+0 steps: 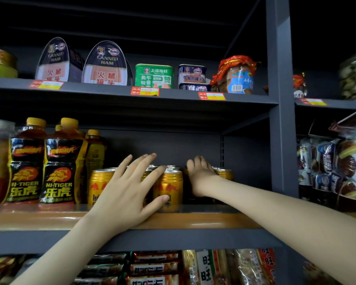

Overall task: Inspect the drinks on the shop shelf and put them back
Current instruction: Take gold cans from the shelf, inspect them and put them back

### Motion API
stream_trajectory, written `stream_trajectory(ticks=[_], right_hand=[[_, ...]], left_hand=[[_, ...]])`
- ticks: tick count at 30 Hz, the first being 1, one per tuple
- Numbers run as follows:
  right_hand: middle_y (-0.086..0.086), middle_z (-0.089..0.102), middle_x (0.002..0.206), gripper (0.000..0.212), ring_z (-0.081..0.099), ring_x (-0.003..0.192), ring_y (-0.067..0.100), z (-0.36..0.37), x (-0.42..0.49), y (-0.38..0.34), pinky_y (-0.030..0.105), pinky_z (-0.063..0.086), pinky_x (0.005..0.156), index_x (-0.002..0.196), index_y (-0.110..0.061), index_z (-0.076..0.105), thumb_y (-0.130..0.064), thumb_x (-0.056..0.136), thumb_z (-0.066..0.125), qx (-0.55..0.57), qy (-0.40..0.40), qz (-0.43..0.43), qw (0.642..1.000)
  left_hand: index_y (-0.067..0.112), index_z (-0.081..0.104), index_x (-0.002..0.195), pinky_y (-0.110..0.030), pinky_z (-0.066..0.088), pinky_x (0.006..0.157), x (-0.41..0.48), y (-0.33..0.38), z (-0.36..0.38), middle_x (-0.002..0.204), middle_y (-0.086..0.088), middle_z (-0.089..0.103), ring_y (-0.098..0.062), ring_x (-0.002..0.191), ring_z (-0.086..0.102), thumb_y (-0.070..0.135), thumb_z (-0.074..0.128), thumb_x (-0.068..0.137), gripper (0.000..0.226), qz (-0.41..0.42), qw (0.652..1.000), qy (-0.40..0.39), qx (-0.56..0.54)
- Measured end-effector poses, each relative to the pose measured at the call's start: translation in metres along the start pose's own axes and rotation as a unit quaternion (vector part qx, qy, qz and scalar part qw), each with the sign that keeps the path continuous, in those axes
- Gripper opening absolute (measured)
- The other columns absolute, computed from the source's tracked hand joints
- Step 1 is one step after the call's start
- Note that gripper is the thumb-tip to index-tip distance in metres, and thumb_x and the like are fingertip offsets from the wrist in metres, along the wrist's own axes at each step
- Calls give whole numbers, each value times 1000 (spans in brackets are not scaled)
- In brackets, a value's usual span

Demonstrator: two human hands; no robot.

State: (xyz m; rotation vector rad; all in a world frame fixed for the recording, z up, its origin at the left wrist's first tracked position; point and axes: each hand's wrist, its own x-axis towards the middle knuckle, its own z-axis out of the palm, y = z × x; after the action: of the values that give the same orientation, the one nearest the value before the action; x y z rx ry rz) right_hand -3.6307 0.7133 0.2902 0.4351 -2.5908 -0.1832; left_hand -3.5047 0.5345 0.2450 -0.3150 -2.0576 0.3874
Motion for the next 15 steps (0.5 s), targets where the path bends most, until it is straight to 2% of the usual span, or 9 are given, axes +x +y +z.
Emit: stream_trajectory(ticks=[2,4,6,8,12,15], right_hand=[[25,-2,156,82,-6,147,37,-2,-7,-1,42,10,121,144,-6,14,-2,82,67,0,13,-12,1000],[24,11,152,74,6,146,39,-4,-14,-2,42,18,119,141,-6,21,-5,83,67,2,26,-33,999],[19,27,140,64,31,133,37,-4,-20,-2,38,36,105,134,-7,28,-6,83,67,11,33,-59,998],[14,34,132,65,44,118,33,-6,-26,-3,37,47,88,133,-9,27,-3,82,66,22,30,-81,996],[16,38,135,82,46,117,35,-12,-33,2,38,51,80,144,-19,12,-3,83,65,16,28,-115,993],[14,38,135,87,44,121,35,-16,-39,8,41,51,80,147,-22,10,-4,83,65,-10,68,-132,989]], left_hand=[[17,55,135,-45,24,112,1,0,0,144,-15,47,-30,132,46,62,25,96,66,1,1000,-2,3],[16,56,134,-45,24,112,2,1,-1,143,-15,48,-30,131,47,62,25,96,67,2,1000,-5,7],[15,56,133,-45,24,112,2,2,-1,143,-15,48,-30,130,48,61,25,96,67,3,1000,-8,9],[14,57,132,-44,24,112,2,2,-1,142,-15,49,-30,129,49,61,25,96,67,2,1000,-7,8],[13,56,131,-43,25,111,1,2,0,139,-16,52,-31,126,51,60,27,96,65,-1,1000,1,3],[13,56,131,-44,28,111,1,2,0,138,-15,53,-31,126,52,60,27,96,65,-2,1000,8,-3]])
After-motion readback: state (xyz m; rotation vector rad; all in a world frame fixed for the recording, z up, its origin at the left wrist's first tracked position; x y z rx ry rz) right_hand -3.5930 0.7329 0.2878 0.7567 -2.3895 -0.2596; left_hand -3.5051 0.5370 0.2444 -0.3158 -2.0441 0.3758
